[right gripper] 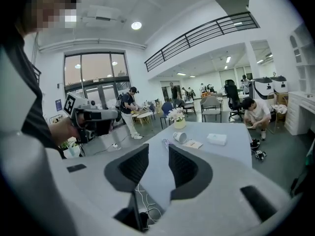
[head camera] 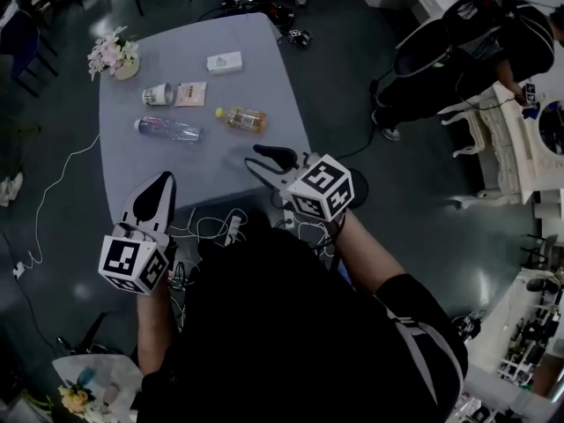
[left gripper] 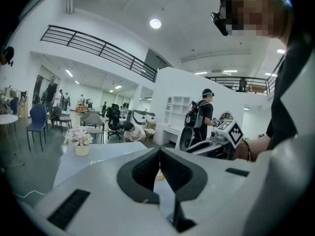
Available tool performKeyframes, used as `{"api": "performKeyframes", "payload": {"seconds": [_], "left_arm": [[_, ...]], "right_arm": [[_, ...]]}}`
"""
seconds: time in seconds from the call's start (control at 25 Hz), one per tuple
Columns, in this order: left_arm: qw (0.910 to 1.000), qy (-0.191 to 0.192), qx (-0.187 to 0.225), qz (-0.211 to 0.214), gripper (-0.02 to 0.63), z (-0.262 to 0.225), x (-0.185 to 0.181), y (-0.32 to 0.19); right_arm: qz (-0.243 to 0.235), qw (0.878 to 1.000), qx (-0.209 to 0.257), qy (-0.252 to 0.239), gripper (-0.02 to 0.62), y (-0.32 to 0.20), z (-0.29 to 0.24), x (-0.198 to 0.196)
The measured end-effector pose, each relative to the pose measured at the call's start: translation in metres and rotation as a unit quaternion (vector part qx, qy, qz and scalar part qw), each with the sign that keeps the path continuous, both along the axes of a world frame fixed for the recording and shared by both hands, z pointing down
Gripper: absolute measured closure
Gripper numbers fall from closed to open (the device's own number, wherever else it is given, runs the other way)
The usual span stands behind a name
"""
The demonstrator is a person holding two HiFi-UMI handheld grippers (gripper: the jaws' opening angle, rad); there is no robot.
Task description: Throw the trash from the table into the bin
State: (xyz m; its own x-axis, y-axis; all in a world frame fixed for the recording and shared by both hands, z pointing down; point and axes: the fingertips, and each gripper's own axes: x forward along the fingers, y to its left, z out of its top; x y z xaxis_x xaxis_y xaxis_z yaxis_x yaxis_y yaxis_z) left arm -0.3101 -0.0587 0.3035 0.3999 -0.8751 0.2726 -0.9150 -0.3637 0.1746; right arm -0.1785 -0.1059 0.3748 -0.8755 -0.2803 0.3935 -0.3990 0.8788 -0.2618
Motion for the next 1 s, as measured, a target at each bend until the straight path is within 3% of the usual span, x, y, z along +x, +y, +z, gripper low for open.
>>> {"api": "performKeyframes", "payload": {"seconds": [0.2, 0.4, 0.48, 1.0], "left_arm": [[0.9995, -0.006, -0.005, 0.030, 0.591, 0.007, -0.037, 0.012], [0.9982, -0.008, -0.017, 0.057, 0.591, 0.018, -0.055, 0.007], [0.9982, -0.007, -0.021, 0.055, 0.591, 0.021, -0.058, -0.001], [0.9967, 0.015, -0.069, 0.040, 0.591, 0.070, -0.042, -0.094]], "right_arm": [[0.029, 0.999, 0.010, 0.026, 0.482, 0.008, -0.001, -0.036], [0.059, 0.996, 0.011, 0.060, 0.482, -0.005, 0.013, -0.046], [0.047, 0.996, 0.000, 0.076, 0.480, -0.012, 0.025, -0.049], [-0.037, 0.981, -0.050, 0.186, 0.316, -0.115, 0.122, -0.046]]}}
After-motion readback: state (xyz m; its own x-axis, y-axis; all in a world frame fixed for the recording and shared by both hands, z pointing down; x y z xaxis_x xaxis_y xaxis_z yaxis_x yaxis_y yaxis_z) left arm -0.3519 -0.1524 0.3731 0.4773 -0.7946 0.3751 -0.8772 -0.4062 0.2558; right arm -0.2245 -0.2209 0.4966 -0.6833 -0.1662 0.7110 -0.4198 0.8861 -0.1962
